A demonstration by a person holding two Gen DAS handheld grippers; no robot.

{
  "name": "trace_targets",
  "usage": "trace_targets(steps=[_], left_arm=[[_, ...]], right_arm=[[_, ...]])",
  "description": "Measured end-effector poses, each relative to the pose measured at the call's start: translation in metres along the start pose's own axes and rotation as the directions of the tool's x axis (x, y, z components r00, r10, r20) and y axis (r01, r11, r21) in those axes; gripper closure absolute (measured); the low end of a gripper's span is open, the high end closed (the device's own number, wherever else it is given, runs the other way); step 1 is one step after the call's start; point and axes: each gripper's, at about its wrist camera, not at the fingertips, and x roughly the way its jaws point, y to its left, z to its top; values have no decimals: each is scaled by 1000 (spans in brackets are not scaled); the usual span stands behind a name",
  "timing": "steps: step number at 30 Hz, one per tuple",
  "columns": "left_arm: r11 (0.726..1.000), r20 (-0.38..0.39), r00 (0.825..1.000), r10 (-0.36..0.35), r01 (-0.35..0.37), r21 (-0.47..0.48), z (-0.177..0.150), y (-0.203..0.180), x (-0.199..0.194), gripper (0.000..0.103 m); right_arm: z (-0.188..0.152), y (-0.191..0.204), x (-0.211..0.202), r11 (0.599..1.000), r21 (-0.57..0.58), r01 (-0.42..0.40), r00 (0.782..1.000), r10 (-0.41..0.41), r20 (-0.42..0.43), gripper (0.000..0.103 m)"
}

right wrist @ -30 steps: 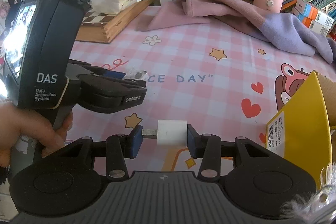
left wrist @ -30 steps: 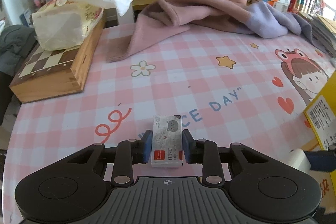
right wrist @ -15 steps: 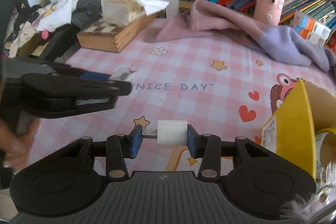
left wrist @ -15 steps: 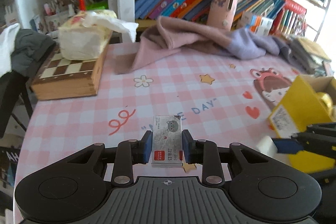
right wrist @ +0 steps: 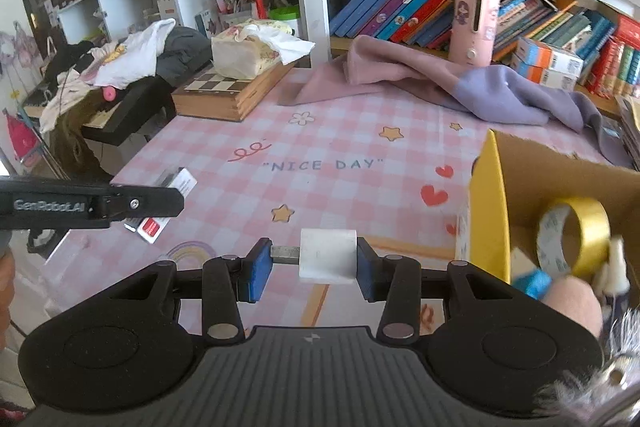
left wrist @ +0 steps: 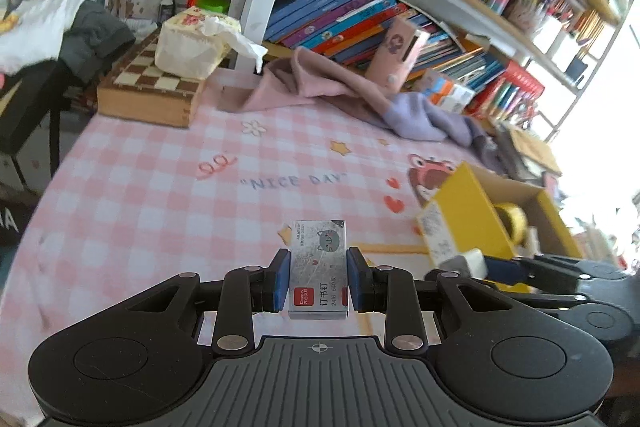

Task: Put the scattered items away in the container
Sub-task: 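Lift the white block and card and carry them toward the yellow box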

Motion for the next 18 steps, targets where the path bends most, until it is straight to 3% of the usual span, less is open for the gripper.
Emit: trace_targets(steps=[18], left_arm=[[993,22,994,-105,106,-54,-99,-22,-91,75]], right_arm=[[-90,47,-100,1000,2,28,999,-28,39,62]])
